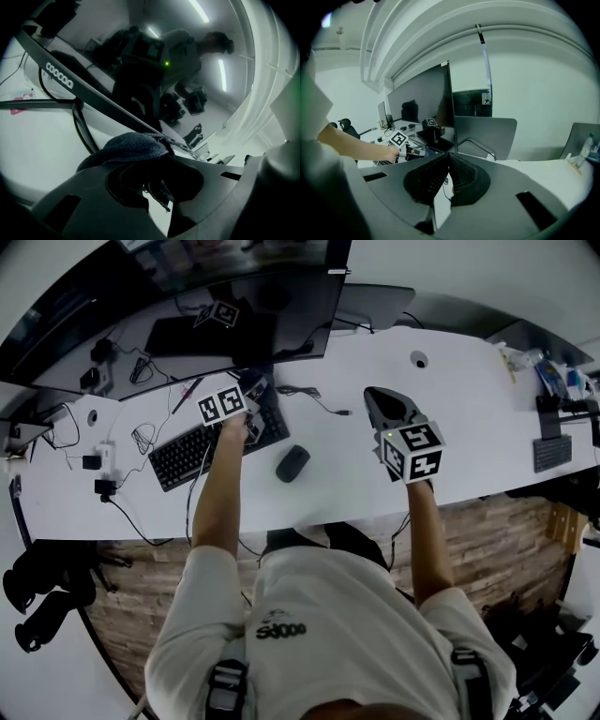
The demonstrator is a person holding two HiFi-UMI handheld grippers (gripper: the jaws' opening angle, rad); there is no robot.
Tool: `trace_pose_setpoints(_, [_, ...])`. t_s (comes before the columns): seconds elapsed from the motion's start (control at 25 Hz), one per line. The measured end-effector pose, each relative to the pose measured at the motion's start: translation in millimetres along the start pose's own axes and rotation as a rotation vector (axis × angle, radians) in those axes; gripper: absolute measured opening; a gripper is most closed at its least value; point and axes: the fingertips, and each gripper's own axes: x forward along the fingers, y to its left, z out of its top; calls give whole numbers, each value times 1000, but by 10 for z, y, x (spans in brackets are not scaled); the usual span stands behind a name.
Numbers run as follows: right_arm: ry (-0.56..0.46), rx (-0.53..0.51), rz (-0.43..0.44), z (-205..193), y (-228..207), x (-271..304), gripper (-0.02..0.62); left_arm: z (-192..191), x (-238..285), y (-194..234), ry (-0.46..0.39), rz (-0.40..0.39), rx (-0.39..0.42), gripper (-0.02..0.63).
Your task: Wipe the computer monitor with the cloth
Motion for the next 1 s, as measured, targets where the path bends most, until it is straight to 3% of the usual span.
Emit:
trace_pose_setpoints(0.72, [1, -24, 10, -332, -932, -384, 0, -475, 1039, -942, -27, -83, -44, 94])
trace_pose_setpoints(1.0, [15, -33, 31, -466, -1003, -457, 0, -555, 1208, -1190, -116, -150, -237, 94])
